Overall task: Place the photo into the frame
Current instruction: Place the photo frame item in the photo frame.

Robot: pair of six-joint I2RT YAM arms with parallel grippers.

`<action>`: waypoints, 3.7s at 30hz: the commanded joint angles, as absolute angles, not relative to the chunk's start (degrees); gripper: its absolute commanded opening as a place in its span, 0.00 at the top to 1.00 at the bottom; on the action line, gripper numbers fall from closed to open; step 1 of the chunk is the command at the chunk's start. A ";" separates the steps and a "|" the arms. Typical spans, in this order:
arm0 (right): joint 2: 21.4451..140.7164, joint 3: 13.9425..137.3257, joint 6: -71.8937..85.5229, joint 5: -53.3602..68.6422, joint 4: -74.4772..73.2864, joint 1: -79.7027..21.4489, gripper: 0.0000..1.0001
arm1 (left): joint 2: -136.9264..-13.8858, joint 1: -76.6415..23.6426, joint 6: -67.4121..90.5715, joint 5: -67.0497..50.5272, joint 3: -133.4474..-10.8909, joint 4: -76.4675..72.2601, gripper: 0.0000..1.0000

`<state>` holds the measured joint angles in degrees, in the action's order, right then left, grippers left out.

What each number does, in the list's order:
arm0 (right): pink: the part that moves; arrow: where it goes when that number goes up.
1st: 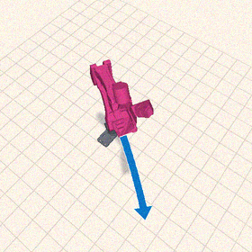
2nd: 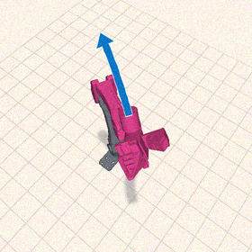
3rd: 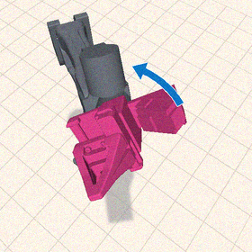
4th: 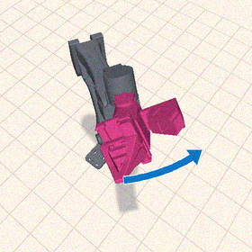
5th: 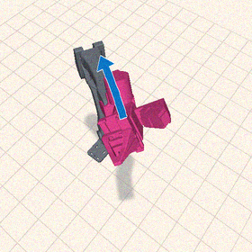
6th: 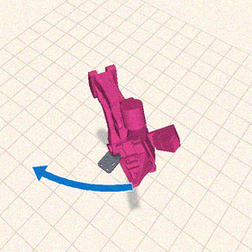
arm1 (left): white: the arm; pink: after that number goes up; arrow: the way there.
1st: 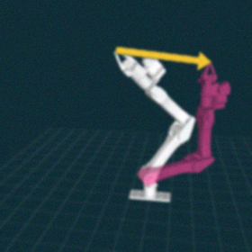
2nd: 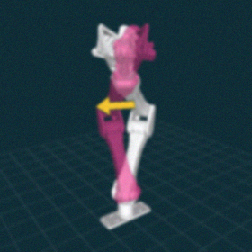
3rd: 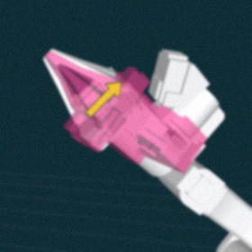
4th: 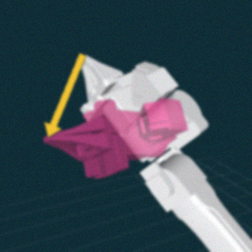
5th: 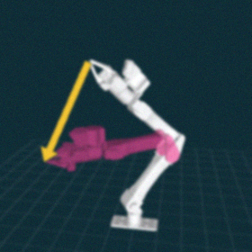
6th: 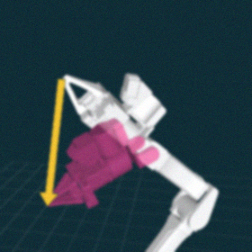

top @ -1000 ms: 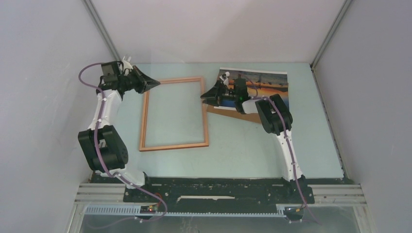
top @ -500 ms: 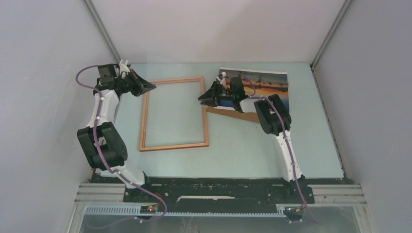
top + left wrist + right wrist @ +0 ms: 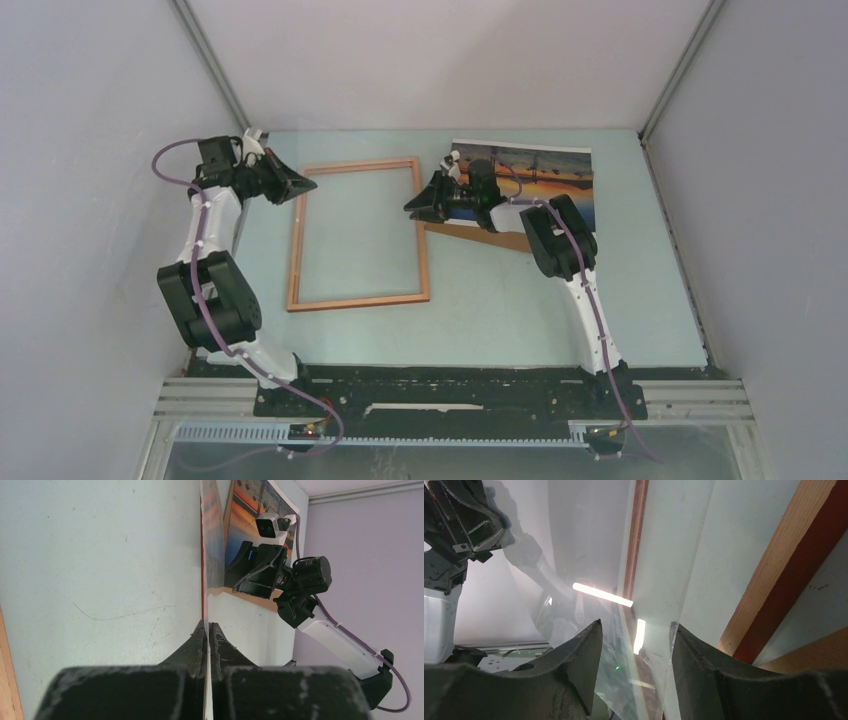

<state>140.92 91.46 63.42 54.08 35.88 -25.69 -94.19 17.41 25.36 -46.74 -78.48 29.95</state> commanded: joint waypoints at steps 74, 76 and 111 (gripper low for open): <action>141.55 93.85 61.21 53.89 37.33 -27.47 0.40 | -97.94 19.57 22.07 -54.39 -72.69 14.26 1.00; 140.85 93.70 60.14 53.69 36.26 -27.30 0.40 | -97.87 19.22 22.45 -54.03 -72.51 14.15 1.00; 136.66 90.62 58.80 53.75 35.73 -25.67 0.39 | -96.03 17.97 24.06 -51.28 -70.06 16.29 1.00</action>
